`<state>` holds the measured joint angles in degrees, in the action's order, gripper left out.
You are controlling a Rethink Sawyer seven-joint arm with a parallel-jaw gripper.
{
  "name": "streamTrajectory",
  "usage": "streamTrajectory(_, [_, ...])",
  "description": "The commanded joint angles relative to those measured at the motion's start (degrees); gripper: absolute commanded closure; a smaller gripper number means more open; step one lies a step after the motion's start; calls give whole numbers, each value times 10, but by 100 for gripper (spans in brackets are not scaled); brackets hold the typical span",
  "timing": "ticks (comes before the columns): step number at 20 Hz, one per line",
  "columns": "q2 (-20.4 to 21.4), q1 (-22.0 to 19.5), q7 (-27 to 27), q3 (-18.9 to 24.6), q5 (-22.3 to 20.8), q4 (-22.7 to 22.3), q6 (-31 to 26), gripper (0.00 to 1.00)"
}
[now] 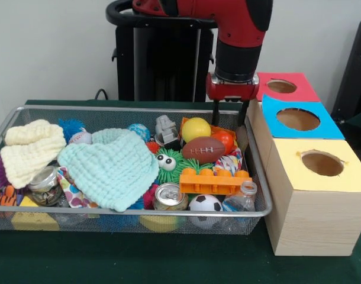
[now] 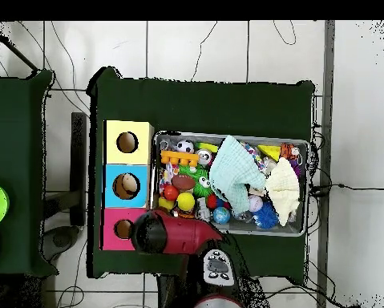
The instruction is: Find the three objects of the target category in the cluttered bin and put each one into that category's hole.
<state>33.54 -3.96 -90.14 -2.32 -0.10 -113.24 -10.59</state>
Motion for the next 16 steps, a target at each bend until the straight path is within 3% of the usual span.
streamTrajectory(1, [-53,-8,-66,10,9,104,-46,0])
streamTrajectory(8, [-67,-27,-60,23,-6,108,-9,0])
streamTrajectory(16, [-43,-40,-54,42,1,111,-40,0])
